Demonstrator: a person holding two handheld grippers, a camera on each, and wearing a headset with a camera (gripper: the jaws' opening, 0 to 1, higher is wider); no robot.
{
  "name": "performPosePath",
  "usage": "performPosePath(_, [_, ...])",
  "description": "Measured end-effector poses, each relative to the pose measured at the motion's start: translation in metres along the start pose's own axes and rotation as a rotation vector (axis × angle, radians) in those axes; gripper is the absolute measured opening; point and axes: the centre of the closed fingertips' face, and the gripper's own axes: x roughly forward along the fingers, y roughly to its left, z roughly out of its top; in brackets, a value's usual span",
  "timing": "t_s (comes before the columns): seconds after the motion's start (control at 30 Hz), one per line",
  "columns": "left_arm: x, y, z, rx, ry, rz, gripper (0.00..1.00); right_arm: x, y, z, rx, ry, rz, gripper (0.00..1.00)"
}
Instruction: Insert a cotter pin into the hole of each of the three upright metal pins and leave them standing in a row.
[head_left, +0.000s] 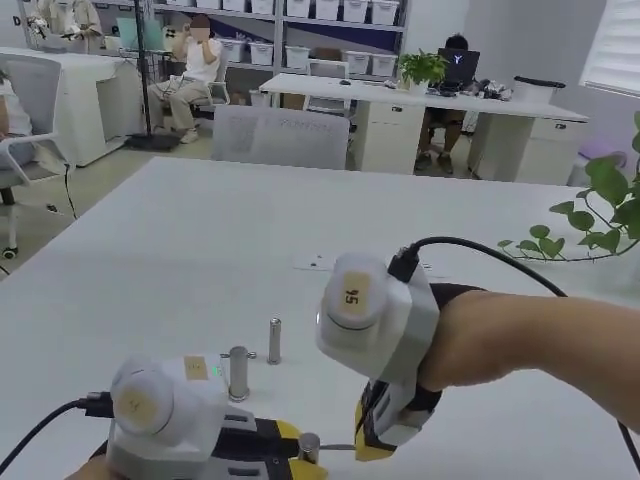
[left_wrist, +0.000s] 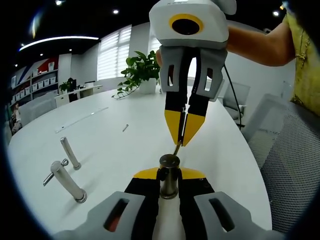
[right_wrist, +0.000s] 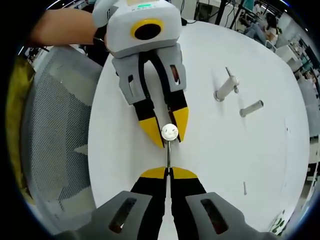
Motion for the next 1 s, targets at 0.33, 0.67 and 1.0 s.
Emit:
performPosePath(0.33, [0.0006, -0.0006, -0.0002, 0.019, 0.001, -0.006, 0.12, 0.0013, 0.0003, 0.0026, -0.021, -0.010, 0.006, 0.02])
performPosePath(0.67, [0.0005, -0.0003, -0.0006, 0.017, 0.002, -0.005, 0.12, 0.0026, 0.0005, 0.0054, -0.040, -0.016, 0.009, 0.02])
performPosePath(1.0, [0.0008, -0.0010, -0.0005, 0.016, 0.003, -0.007, 0.12, 0.0031, 0.0025, 0.0083, -0.049, -0.025, 0.014, 0.02])
